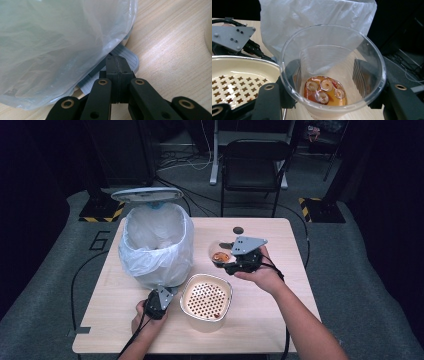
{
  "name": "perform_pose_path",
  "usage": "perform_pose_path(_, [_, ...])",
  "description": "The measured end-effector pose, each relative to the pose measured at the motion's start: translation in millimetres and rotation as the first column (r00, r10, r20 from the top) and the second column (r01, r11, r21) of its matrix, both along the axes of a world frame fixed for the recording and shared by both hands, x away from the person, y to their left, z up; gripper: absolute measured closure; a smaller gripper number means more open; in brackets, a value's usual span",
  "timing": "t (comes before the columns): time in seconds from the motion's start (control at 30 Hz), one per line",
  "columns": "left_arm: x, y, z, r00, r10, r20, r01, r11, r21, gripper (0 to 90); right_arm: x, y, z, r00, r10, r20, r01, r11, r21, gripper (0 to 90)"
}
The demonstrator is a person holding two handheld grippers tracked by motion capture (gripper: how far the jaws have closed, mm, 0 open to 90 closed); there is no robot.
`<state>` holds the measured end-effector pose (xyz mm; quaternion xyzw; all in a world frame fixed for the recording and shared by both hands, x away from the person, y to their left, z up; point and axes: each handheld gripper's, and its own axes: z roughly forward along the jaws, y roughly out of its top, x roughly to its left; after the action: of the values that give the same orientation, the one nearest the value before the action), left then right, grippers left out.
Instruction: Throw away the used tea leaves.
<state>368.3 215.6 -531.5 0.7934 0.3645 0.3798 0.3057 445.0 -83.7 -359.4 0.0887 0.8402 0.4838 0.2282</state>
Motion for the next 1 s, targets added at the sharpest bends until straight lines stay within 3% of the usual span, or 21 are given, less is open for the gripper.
perform_pose_path(0.17, [-0.2, -0.2, -0.1, 1.0000, 0.000, -0.002, 0.000, 1.0000, -0.002, 89.9, -5.2, 3.5, -0.3, 0.9980, 0.040, 0.049, -0.039, 0.999, -0.014, 40.2])
perform_pose_path(0.23, [-0.3, -0.4, -0.2, 1.0000, 0.000, -0.001, 0.000, 1.0000, -0.001, 90.0, -6.8, 5.4, -0.7, 0.9940, 0.065, 0.088, -0.064, 0.998, -0.017, 40.2])
perform_pose_path(0.43, [-0.2, -0.4, -0.1, 1.0000, 0.001, 0.002, -0.001, 1.0000, 0.001, 90.0, -6.9, 10.8, -3.0, 0.9836, 0.116, 0.138, -0.115, 0.993, -0.015, 40.2])
perform_pose_path(0.6, [-0.1, -0.2, -0.1, 1.0000, 0.000, 0.002, 0.000, 1.0000, 0.002, 90.0, -11.4, 16.2, -5.4, 0.9720, 0.152, 0.180, -0.146, 0.988, -0.044, 40.5])
perform_pose_path(0.97, [-0.2, -0.4, -0.1, 1.0000, 0.000, 0.001, 0.000, 1.0000, 0.003, 90.0, -22.6, 23.1, -6.3, 0.9530, 0.170, 0.251, -0.148, 0.983, -0.106, 41.5])
perform_pose_path(1.0, [-0.2, -0.4, 0.0, 1.0000, 0.000, 0.001, 0.000, 1.0000, 0.003, 89.9, -23.1, 23.2, -6.0, 0.9461, 0.175, 0.273, -0.146, 0.982, -0.124, 41.7])
